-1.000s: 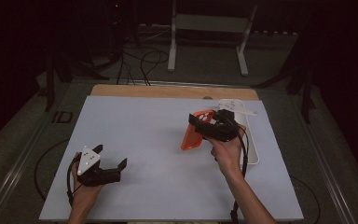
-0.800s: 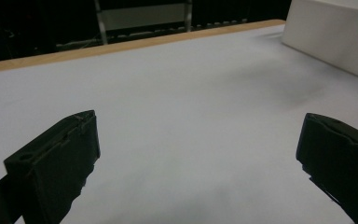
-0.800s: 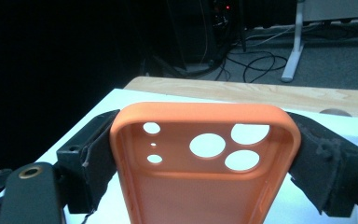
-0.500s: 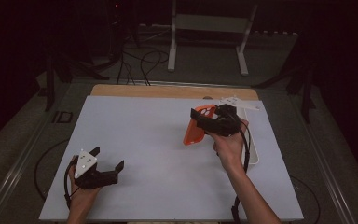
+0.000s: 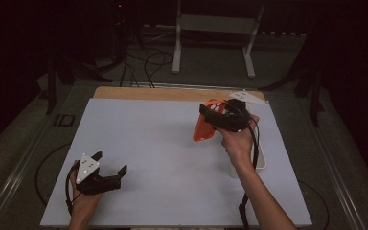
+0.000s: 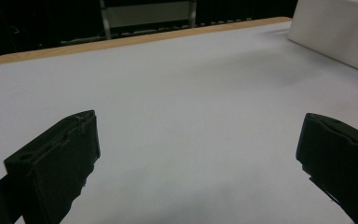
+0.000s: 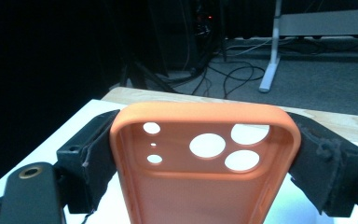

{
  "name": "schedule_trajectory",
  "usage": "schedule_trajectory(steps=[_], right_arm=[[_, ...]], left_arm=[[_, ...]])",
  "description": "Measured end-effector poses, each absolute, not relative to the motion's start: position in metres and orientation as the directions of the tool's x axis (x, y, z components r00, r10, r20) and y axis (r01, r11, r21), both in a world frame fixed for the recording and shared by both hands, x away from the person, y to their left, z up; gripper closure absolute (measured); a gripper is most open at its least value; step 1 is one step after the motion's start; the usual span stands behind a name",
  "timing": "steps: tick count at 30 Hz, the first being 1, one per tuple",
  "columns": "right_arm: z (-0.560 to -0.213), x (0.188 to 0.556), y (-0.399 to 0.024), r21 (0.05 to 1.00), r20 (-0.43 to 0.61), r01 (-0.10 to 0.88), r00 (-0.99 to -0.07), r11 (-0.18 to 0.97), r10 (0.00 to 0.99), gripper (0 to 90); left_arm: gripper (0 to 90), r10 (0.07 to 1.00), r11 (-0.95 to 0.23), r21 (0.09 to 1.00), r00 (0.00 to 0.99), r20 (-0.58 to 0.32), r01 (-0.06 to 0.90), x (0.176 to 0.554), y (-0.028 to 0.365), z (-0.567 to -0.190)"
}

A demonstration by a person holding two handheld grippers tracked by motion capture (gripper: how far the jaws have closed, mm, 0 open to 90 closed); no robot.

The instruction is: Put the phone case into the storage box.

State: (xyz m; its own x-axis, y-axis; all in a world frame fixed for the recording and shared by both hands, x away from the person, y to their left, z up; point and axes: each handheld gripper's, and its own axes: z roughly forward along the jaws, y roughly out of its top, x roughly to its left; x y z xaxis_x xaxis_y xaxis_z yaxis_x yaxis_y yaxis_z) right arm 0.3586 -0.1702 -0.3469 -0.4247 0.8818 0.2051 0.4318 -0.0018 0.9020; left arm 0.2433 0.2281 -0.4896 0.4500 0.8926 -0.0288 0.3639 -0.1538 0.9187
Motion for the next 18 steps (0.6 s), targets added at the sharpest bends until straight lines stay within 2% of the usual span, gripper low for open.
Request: schedule_trajectory(steps=[18], right_arm=[[-0.342, 0.378, -0.184, 0.902, 0.183, 0.431, -0.358, -0.012, 0.915, 15.8]], left_arm=[[0.3, 0.892, -0.163, 0.914, 0.451, -0.024, 0.371, 0.244, 0.227, -0.491]])
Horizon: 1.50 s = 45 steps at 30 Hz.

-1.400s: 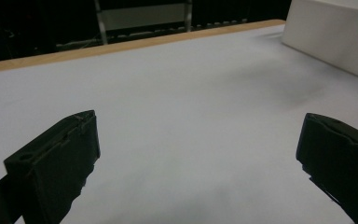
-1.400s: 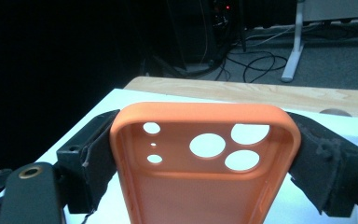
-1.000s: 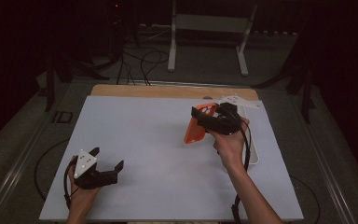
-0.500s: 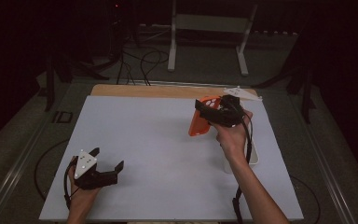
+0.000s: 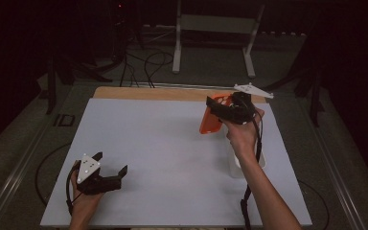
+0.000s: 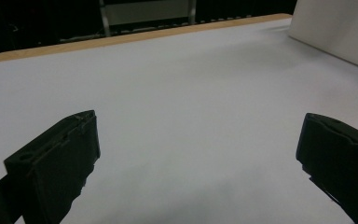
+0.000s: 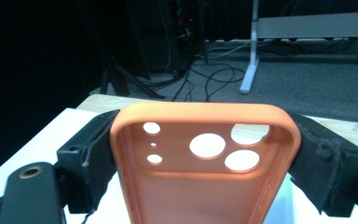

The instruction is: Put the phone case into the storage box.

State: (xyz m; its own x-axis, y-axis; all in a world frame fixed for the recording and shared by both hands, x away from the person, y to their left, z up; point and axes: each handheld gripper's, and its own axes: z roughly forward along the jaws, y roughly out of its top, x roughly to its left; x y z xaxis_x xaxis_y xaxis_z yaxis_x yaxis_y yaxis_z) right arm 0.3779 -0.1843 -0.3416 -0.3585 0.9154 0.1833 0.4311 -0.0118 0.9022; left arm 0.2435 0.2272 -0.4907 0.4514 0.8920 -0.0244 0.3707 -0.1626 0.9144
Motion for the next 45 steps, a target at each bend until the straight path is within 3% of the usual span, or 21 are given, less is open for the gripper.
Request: schedule_trajectory(steps=[45], right_arm=[[-0.332, 0.41, -0.233, 0.906, 0.098, 0.423, -0.176, -0.015, 0.98, 15.9]], left_arm=[[0.3, 0.892, -0.172, 0.91, 0.451, -0.019, 0.378, 0.244, 0.225, -0.493]])
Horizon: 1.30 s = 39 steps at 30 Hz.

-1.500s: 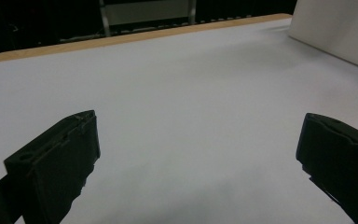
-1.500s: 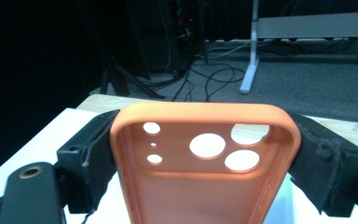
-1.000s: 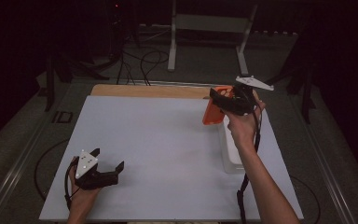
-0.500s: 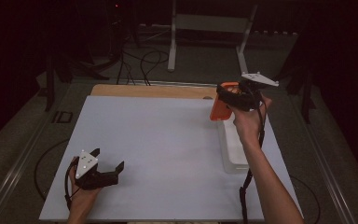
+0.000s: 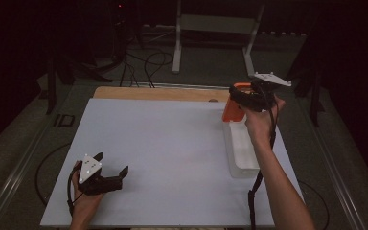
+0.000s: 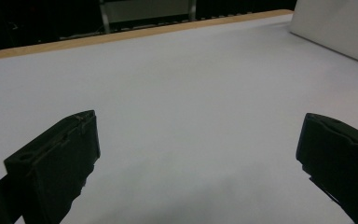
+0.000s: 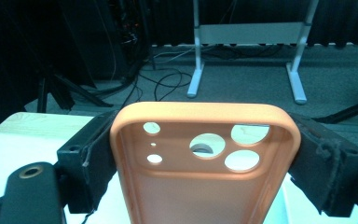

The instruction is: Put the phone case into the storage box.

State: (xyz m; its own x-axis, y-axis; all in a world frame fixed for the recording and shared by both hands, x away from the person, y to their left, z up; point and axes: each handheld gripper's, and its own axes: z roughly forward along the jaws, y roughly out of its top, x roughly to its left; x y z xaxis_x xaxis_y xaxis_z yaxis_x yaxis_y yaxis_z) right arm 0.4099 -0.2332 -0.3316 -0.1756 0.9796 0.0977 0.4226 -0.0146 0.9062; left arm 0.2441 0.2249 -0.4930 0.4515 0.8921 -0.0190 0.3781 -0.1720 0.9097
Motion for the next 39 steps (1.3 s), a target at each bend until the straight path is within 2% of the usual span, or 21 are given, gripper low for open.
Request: schedule_trajectory(steps=[28, 39], right_arm=[[-0.343, 0.422, -0.245, 0.901, 0.1, 0.431, -0.101, -0.047, 0.99, 15.8], [-0.35, 0.427, -0.246, 0.902, 0.068, 0.431, -0.086, -0.025, 0.994, 15.8]], left_arm=[[0.3, 0.895, -0.168, 0.913, 0.446, -0.016, 0.372, 0.243, 0.226, -0.492], [0.3, 0.896, -0.163, 0.914, 0.443, -0.021, 0.372, 0.243, 0.227, -0.492]])
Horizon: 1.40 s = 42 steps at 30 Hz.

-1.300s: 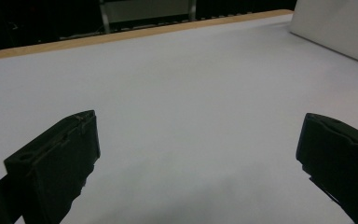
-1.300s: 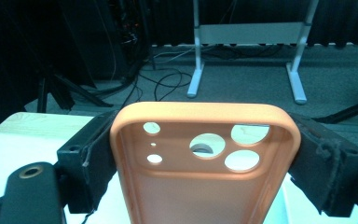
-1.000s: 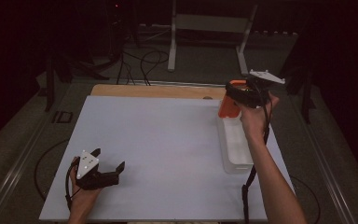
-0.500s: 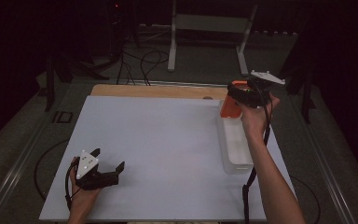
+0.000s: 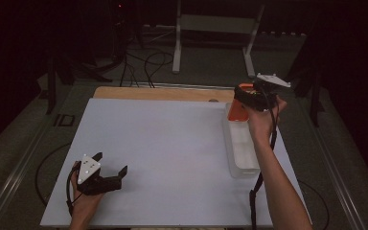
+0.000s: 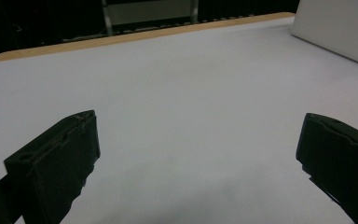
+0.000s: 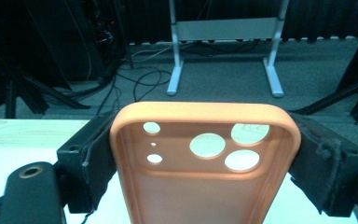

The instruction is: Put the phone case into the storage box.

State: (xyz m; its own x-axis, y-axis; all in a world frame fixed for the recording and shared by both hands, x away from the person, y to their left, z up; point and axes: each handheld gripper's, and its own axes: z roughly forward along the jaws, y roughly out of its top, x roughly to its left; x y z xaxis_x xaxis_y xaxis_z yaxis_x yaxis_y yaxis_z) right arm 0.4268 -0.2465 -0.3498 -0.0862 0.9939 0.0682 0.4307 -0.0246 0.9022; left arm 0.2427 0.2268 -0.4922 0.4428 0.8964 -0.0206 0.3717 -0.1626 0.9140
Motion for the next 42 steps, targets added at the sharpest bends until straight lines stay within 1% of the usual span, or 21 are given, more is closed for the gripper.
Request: schedule_trajectory(steps=[23, 42], right_arm=[[-0.358, 0.437, -0.257, 0.902, 0.038, 0.431, -0.041, -0.017, 0.998, 15.8], [-0.369, 0.448, -0.254, 0.899, 0.034, 0.437, -0.045, -0.011, 0.998, 15.8]], left_arm=[[0.3, 0.896, -0.168, 0.913, 0.443, -0.016, 0.373, 0.243, 0.227, -0.493], [0.3, 0.897, -0.162, 0.915, 0.442, -0.02, 0.37, 0.243, 0.227, -0.492]])
